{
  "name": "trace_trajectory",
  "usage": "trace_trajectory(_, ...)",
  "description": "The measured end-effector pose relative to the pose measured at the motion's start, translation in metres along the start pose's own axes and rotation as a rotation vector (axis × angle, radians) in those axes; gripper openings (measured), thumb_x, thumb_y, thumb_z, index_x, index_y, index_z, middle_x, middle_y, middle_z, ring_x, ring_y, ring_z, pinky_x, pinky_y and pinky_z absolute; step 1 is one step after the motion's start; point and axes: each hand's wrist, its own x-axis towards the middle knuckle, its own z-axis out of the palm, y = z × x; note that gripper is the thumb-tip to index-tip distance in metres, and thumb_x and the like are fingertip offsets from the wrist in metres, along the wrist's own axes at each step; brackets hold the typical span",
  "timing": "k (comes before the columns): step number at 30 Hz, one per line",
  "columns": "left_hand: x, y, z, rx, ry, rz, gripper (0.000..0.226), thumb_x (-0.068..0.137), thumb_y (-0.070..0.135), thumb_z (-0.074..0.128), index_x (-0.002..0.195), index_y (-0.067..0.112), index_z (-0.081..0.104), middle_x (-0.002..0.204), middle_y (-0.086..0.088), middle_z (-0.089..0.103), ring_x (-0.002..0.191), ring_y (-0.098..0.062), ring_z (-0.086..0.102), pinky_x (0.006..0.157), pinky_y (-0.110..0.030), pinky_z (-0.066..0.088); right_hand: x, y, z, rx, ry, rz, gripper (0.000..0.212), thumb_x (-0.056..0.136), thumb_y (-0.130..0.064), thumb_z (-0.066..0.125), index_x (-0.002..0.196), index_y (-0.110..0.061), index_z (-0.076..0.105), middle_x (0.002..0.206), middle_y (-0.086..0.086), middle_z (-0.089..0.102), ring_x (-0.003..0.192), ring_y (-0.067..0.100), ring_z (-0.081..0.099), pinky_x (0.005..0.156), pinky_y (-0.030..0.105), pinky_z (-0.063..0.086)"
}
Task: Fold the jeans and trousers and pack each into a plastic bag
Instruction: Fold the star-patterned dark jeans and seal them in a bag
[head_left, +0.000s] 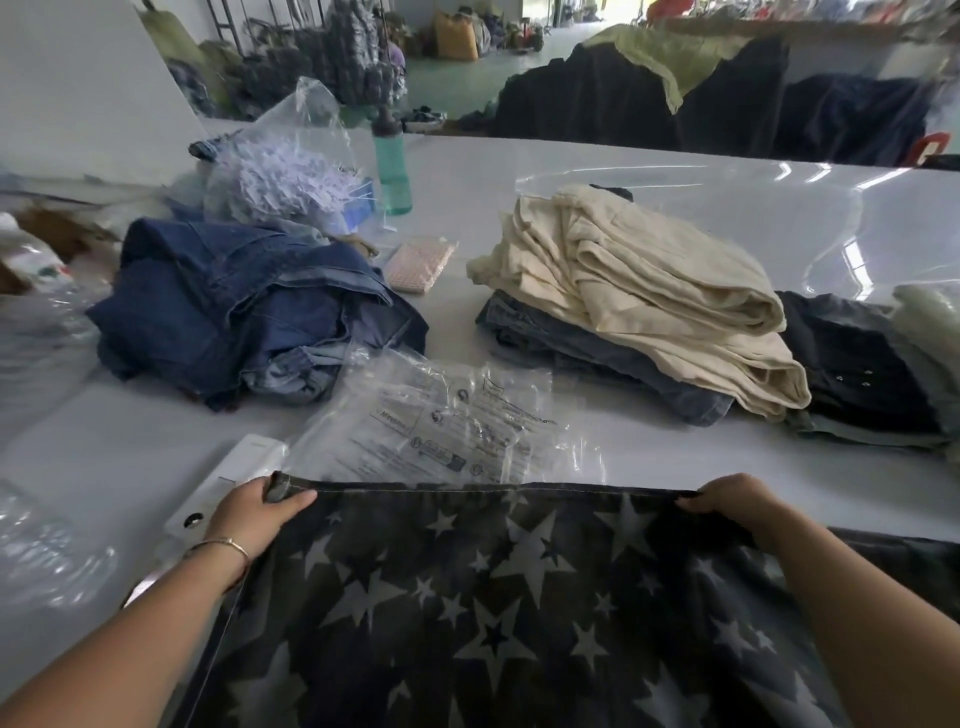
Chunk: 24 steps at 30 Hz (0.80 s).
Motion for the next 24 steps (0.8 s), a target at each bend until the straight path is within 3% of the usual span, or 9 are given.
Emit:
trace_trajectory(2,-0.002,-0.001,-0.001,-0.050,-0.004,-0.007,0.023,0.077,0.034,0.077,0.084,0.013,0.070,0.079,-0.003,0.070,0.079,-0.023,0.064,0.066,-0.030,0.045,0.001,0.001,0.014,0.083,0.078,0.032,0.020,0.075,-0.023,0.080,0.072,-0.009,0.067,0.089,0.014,0.069,0.084,0.028,0.062,0.091,0.043,0.048)
trace_trajectory(4,-0.006,-0.001,-0.006,-0.142,0.007,-0.015,0.026,0.078,0.039,0.075,0.080,0.014,0.072,0.074,0.000,0.072,0.078,-0.021,0.067,0.065,-0.029,0.048,0.002,0.003,0.022,-0.023,0.156,0.005,0.030,0.075,-0.043,0.078,0.069,-0.015,0.066,0.080,0.007,0.068,0.085,0.029,0.061,0.094,0.048,0.043)
trace_trajectory(7,-0.014,-0.005,-0.017,-0.196,-0.057,0.007,0.024,0.075,0.042,0.076,0.076,0.018,0.074,0.072,0.006,0.074,0.076,-0.015,0.068,0.073,-0.031,0.050,-0.003,0.007,0.027,-0.164,0.268,-0.051,0.031,0.086,-0.051,0.063,0.073,-0.022,0.064,0.081,0.001,0.066,0.085,0.024,0.057,0.090,0.042,0.035)
trace_trajectory(10,-0.027,-0.013,-0.020,0.029,-0.123,0.067,0.018,0.078,0.038,0.075,0.070,0.022,0.073,0.069,0.008,0.071,0.075,-0.011,0.065,0.066,-0.026,0.044,-0.012,0.009,0.034,-0.403,0.469,-0.183,0.019,0.094,-0.041,0.052,0.104,-0.027,0.061,0.118,0.005,0.059,0.112,0.026,0.050,0.097,0.044,0.029)
trace_trajectory(13,-0.037,-0.012,-0.017,0.231,-0.078,0.169,0.020,0.087,0.033,0.066,0.074,0.018,0.068,0.072,0.002,0.069,0.076,-0.019,0.064,0.064,-0.028,0.042,-0.042,-0.001,0.052,-0.227,0.637,-0.259,0.050,0.094,-0.048,0.048,0.137,-0.024,0.042,0.145,0.006,0.039,0.134,0.027,0.033,0.109,0.047,0.024)
trace_trajectory(15,-0.041,-0.003,-0.021,0.142,-0.041,0.178,0.019,0.089,0.031,0.065,0.077,0.016,0.069,0.076,-0.002,0.070,0.078,-0.023,0.064,0.066,-0.031,0.043,-0.073,-0.005,0.076,-0.107,0.665,-0.283,0.061,0.093,-0.051,0.046,0.145,-0.023,0.031,0.154,0.004,0.027,0.142,0.023,0.022,0.115,0.044,0.015)
trace_trajectory(20,-0.049,0.043,-0.047,-0.328,-0.137,-0.002,0.018,0.085,0.026,0.068,0.088,0.008,0.073,0.079,-0.010,0.074,0.075,-0.029,0.070,0.074,-0.038,0.056,-0.140,0.023,0.143,-0.256,0.670,-0.307,0.076,0.088,-0.071,0.015,0.150,-0.031,-0.004,0.159,-0.006,-0.009,0.146,0.013,-0.015,0.113,0.033,-0.024)
trace_trajectory(22,-0.053,0.067,-0.055,-0.440,-0.162,-0.028,0.018,0.084,0.023,0.068,0.088,0.006,0.070,0.073,-0.011,0.074,0.062,-0.025,0.070,0.056,-0.030,0.058,-0.151,0.045,0.148,-0.270,0.630,-0.148,0.078,0.084,-0.073,0.007,0.148,-0.033,-0.012,0.159,-0.004,-0.016,0.144,0.015,-0.022,0.115,0.040,-0.021)
trace_trajectory(24,-0.053,0.090,-0.065,-0.504,-0.157,-0.023,0.016,0.085,0.023,0.067,0.087,0.007,0.069,0.070,-0.008,0.073,0.057,-0.019,0.070,0.046,-0.024,0.055,-0.155,0.064,0.148,-0.351,0.517,-0.023,0.079,0.087,-0.072,0.009,0.151,-0.030,-0.008,0.161,0.001,-0.013,0.146,0.021,-0.018,0.118,0.048,-0.010)
